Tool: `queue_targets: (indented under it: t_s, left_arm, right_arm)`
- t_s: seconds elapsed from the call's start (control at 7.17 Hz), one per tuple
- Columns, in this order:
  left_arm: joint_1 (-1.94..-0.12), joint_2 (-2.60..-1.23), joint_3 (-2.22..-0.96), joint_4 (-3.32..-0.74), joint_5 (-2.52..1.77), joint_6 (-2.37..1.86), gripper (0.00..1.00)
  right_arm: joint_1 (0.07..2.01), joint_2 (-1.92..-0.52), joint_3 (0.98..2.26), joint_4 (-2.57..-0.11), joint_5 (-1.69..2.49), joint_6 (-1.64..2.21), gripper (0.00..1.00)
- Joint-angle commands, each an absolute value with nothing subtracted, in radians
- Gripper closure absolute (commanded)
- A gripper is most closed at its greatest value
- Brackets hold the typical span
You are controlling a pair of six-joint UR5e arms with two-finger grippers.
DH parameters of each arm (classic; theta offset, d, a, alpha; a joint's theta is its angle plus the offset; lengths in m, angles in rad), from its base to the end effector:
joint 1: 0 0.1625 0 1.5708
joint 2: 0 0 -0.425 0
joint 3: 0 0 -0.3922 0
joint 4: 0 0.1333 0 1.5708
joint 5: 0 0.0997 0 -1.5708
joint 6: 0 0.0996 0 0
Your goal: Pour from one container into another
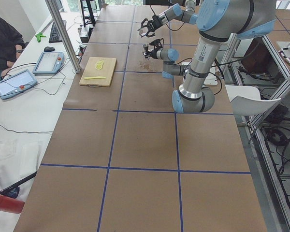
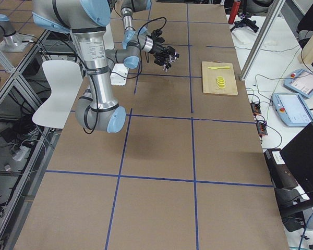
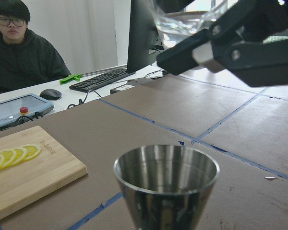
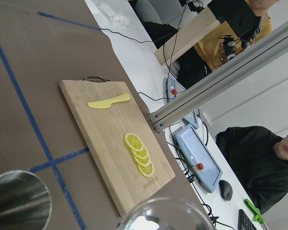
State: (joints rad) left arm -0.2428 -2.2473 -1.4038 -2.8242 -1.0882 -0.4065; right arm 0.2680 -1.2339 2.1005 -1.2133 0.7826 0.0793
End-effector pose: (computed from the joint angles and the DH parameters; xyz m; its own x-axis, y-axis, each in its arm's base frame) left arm 0.6130 -0.3368 0.1879 0.5285 0.7073 -0.4695 0.4293 0.2545 0.8666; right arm -0.4227 -0.3275 0.1948 0.8532 -0.4946 -0.1657 0.2609 0.1296 0.9566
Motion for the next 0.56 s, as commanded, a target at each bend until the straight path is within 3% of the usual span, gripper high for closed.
queue_targets:
  t_s: [0.0, 0.42]
  left_arm:
    - [-0.244, -2.247, -1.401, -2.824, -1.092, -0.407, 1.00]
    - [-0.244, -2.255, -1.399, -2.823, -1.092, -0.407, 1.00]
  right_arm:
    - [0.264, -1.233, 2.105, -1.219, 0.763, 0.074, 1.00]
    - [0.252, -1.230, 2.103, -1.247, 0.726, 0.037, 1.00]
